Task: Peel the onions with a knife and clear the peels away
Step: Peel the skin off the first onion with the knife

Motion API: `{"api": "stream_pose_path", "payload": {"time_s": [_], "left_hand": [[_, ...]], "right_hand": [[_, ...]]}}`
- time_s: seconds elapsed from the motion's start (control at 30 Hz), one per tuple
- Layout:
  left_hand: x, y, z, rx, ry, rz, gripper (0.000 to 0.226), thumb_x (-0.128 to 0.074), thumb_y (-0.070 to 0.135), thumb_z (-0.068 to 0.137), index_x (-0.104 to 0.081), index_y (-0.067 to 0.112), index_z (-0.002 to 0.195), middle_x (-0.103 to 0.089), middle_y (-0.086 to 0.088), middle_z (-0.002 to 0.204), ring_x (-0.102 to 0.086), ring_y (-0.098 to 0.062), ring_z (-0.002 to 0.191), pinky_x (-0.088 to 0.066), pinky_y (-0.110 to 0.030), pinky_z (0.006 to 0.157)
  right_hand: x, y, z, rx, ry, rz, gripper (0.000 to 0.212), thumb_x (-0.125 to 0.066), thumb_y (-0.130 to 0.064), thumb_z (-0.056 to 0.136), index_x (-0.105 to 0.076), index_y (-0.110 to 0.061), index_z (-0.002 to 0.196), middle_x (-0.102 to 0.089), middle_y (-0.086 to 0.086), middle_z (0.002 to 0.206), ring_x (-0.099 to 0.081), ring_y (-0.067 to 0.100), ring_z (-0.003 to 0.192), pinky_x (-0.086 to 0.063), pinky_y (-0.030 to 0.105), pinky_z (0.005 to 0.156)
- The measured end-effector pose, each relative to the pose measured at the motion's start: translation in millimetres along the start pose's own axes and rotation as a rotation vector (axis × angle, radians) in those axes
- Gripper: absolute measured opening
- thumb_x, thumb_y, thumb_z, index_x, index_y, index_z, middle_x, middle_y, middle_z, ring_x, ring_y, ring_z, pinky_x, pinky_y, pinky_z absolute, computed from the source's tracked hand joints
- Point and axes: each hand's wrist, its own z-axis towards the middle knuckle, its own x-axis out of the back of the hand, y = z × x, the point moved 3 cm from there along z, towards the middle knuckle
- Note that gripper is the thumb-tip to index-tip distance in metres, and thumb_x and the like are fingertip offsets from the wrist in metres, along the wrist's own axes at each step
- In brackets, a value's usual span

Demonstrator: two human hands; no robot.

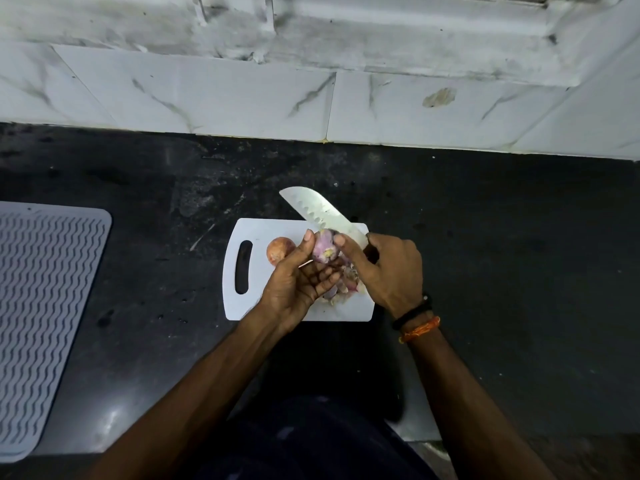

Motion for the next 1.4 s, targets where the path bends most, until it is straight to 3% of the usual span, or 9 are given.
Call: {"api": "stream_pose_path", "payload": {"time_s": [0.1,0.27,0.4,0.6,0.73,0.93,1.17,1.3,1.4], "left_hand": [[0.6,-1.6,1.7,0.017,0.010,0.004,0.038,-0.065,0.043,0.089,-0.069,0.011,0.108,-0.074,-0.007,0.086,-0.072,-0.016,0.076,-0.060,-0.028,0.067],[-3.9,-3.9,0.3,0.042,-0.041,-0.191,0.050,-0.070,0.039,0.080,-0.067,0.008,0.118,-0.074,-0.004,0.089,-0.071,-0.015,0.082,-0.061,-0.029,0.075],[-0.2,-4.5,4.6,0.026,-0.003,-0.298,0.029,-0.065,0.028,0.093,-0.066,0.003,0.107,-0.075,-0.011,0.101,-0.065,-0.024,0.108,-0.058,-0.036,0.092],[8.9,-1.0,14.0,0.014,-0.077,-0.412,0.039,-0.067,0.021,0.089,-0.058,0.000,0.120,-0.064,-0.028,0.128,-0.065,-0.037,0.118,-0.057,-0.044,0.095],[13.5,-8.0,20.9,0.017,-0.107,-0.370,0.048,-0.072,0.023,0.084,-0.057,0.000,0.122,-0.069,-0.024,0.117,-0.067,-0.035,0.114,-0.052,-0.046,0.103],[14.1,-9.6,23.2,-0.004,-0.185,-0.324,0.069,-0.101,0.030,0.049,-0.071,0.003,0.105,-0.073,-0.019,0.109,-0.072,-0.028,0.104,-0.050,-0.043,0.105],[11.7,-7.1,19.8,-0.032,-0.180,-0.290,0.085,-0.103,0.034,0.042,-0.067,0.002,0.112,-0.072,-0.018,0.115,-0.071,-0.026,0.107,-0.054,-0.039,0.101],[12.6,-7.7,16.8,-0.038,-0.178,-0.264,0.070,-0.095,0.029,0.058,-0.063,0.001,0.113,-0.073,-0.018,0.110,-0.073,-0.026,0.102,-0.057,-0.039,0.096],[12.2,-7.2,12.9,-0.018,-0.139,-0.241,0.045,-0.066,0.027,0.082,-0.061,0.003,0.119,-0.074,-0.016,0.110,-0.074,-0.025,0.098,-0.057,-0.039,0.095]], "right_hand": [[-2.4,-2.2,0.3,0.007,0.012,-0.121,0.065,-0.039,-0.088,0.076,-0.040,-0.028,0.051,-0.040,-0.012,0.045,-0.040,0.005,0.042,-0.028,0.023,0.048],[-6.7,1.1,-0.2,-0.042,0.045,-0.144,0.074,-0.042,-0.088,0.077,-0.054,-0.020,0.051,-0.047,-0.009,0.045,-0.047,0.010,0.044,-0.043,0.031,0.047],[-5.8,1.1,-3.6,-0.009,0.022,-0.063,0.079,-0.041,-0.089,0.075,-0.052,-0.016,0.049,-0.044,-0.007,0.042,-0.044,0.012,0.040,-0.036,0.030,0.045],[-2.5,14.0,-4.1,-0.106,0.048,0.028,0.066,-0.056,-0.081,0.077,-0.064,-0.017,0.061,-0.060,-0.005,0.052,-0.057,0.012,0.049,-0.048,0.039,0.051],[-1.0,15.8,-2.3,-0.108,-0.016,0.014,0.043,-0.069,-0.067,0.077,-0.066,-0.024,0.074,-0.065,-0.011,0.063,-0.061,0.005,0.059,-0.051,0.033,0.055],[-6.2,9.5,1.4,-0.067,-0.059,-0.014,0.083,-0.043,-0.090,0.071,-0.073,-0.016,0.094,-0.072,-0.004,0.076,-0.065,0.009,0.068,-0.056,0.039,0.062],[-8.0,1.5,4.5,-0.064,-0.038,-0.014,0.058,-0.049,-0.060,0.095,-0.053,-0.014,0.060,-0.054,-0.001,0.052,-0.051,0.014,0.048,-0.035,0.027,0.051],[-10.0,1.5,3.7,-0.056,-0.018,-0.041,0.055,-0.050,-0.056,0.097,-0.042,-0.021,0.055,-0.045,-0.005,0.047,-0.043,0.011,0.044,-0.029,0.025,0.049],[-11.4,0.2,1.1,-0.033,-0.003,-0.039,0.056,-0.047,-0.059,0.095,-0.047,-0.019,0.056,-0.046,-0.005,0.047,-0.044,0.011,0.043,-0.027,0.025,0.049]]}}
